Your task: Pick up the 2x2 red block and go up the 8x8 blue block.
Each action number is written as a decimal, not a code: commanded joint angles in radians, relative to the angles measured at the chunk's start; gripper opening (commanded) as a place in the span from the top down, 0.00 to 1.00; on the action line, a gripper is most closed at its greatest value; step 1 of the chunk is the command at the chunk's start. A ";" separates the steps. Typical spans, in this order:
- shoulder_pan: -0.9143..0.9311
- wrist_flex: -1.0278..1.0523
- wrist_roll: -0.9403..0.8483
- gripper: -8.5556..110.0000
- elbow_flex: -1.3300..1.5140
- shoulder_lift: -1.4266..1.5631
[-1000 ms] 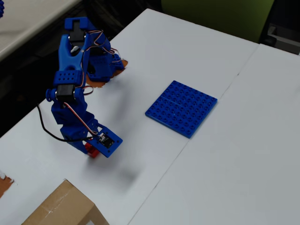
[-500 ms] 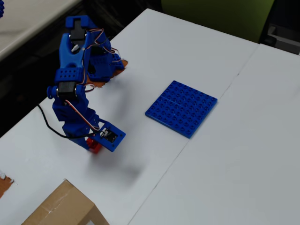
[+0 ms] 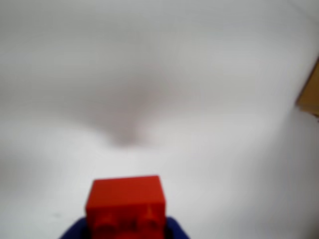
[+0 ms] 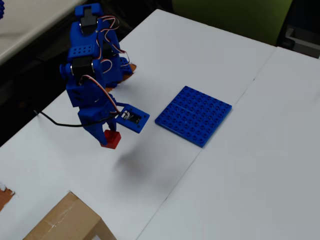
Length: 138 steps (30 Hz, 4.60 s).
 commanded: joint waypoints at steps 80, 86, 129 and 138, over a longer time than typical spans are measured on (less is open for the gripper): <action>-0.796 0.221 -0.491 0.92 -0.316 -0.005; -0.792 0.218 -0.532 0.92 -0.327 -0.012; -0.776 0.193 -0.634 0.92 -0.325 -0.015; -0.778 0.189 -0.638 0.93 -0.302 0.000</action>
